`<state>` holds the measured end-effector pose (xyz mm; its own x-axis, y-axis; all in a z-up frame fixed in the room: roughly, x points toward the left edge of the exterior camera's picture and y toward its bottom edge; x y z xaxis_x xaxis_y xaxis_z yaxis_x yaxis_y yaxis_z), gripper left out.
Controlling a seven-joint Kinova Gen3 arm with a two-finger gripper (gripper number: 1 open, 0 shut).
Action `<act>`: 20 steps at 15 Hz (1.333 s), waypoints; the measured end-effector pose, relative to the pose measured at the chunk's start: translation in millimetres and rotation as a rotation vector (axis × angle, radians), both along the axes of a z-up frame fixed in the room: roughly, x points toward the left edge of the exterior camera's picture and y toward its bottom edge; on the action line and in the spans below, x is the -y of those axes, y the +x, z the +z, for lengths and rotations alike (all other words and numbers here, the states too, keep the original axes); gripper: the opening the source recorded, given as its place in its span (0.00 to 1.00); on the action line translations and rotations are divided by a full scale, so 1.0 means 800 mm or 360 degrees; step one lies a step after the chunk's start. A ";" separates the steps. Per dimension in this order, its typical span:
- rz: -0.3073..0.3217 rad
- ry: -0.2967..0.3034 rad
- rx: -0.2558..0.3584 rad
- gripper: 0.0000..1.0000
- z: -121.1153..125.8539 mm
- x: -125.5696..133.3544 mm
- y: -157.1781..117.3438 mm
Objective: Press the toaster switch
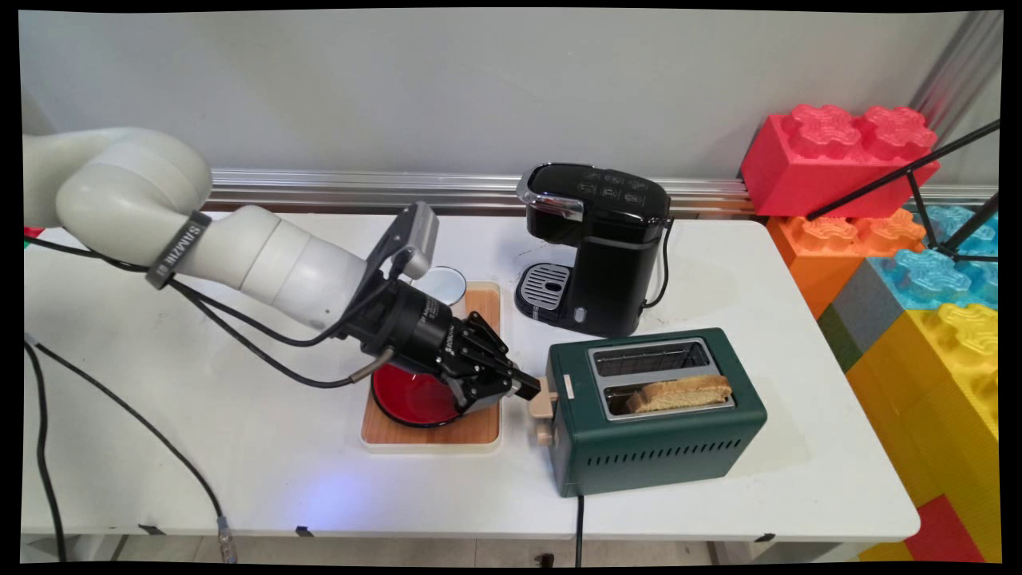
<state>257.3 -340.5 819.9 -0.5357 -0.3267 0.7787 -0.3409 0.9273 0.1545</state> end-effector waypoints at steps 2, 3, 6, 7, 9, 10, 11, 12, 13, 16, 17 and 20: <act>0.0006 0.0002 0.0006 0.00 -0.004 0.001 -0.005; 0.0008 0.0004 0.0010 0.00 -0.006 0.002 -0.007; 0.0017 0.0008 0.0021 0.00 -0.011 0.003 -0.012; 0.0019 0.0010 0.0026 0.00 -0.012 0.004 -0.014; 0.0023 0.0014 0.0038 0.00 -0.016 0.004 -0.016; 0.0024 0.0016 0.0044 0.00 -0.018 0.004 -0.018; 0.0026 0.0019 0.0050 0.00 -0.020 0.004 -0.019; 0.0026 0.0022 0.0057 0.00 -0.022 0.004 -0.020; 0.0027 0.0025 0.0064 0.00 -0.024 0.004 -0.021; 0.0028 0.0035 0.0084 0.00 -0.029 0.004 -0.022; 0.0028 0.0037 0.0089 0.00 -0.030 0.004 -0.022; 0.0028 0.0042 0.0106 0.00 -0.033 0.004 -0.022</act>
